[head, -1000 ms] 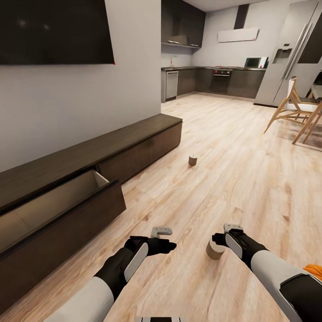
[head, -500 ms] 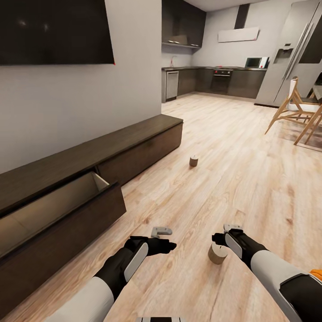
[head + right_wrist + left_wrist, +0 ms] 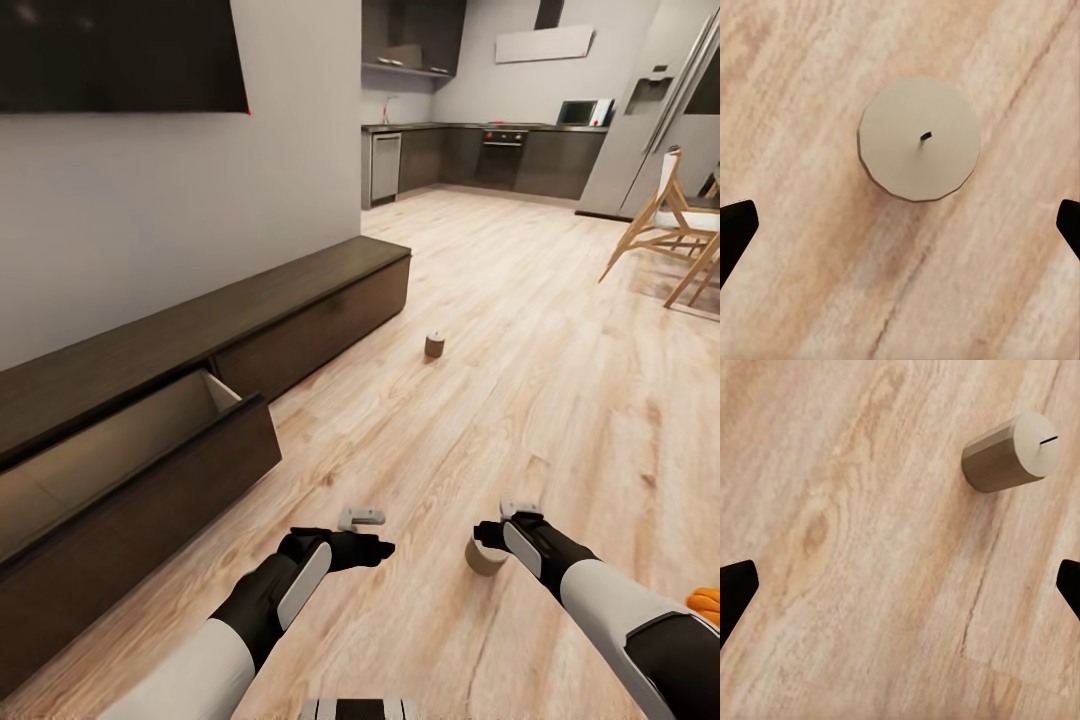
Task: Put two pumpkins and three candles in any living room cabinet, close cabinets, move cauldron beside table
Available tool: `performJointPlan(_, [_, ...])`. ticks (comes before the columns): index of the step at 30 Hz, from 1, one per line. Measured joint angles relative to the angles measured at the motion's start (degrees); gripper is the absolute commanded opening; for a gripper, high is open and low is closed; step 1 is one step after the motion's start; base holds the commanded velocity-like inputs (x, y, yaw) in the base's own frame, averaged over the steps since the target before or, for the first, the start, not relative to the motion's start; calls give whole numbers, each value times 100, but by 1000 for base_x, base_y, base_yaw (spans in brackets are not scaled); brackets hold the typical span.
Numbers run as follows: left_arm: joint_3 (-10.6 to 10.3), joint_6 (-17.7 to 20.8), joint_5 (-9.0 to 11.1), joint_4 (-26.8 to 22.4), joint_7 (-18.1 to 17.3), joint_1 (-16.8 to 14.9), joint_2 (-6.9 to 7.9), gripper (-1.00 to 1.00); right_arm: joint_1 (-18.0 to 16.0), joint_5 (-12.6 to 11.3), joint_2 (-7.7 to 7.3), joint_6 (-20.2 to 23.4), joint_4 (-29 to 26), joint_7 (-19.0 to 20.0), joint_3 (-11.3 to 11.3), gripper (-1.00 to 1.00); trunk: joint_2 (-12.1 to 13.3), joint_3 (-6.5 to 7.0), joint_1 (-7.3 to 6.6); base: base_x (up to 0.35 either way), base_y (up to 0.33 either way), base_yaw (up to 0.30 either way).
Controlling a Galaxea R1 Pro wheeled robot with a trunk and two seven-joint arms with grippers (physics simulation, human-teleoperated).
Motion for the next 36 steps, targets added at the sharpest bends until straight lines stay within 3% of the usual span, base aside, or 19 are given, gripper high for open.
performJointPlan(15, [0,0,0,0,0,0,0,100,0,0,0,-4,8,0,0,100,-20,-333,39,0,0,0])
performJointPlan(36, [0,0,0,9,8,-1,0,100,0,1,-2,-2,6,0,-2,100,-21,-333,38,112,-27,0])
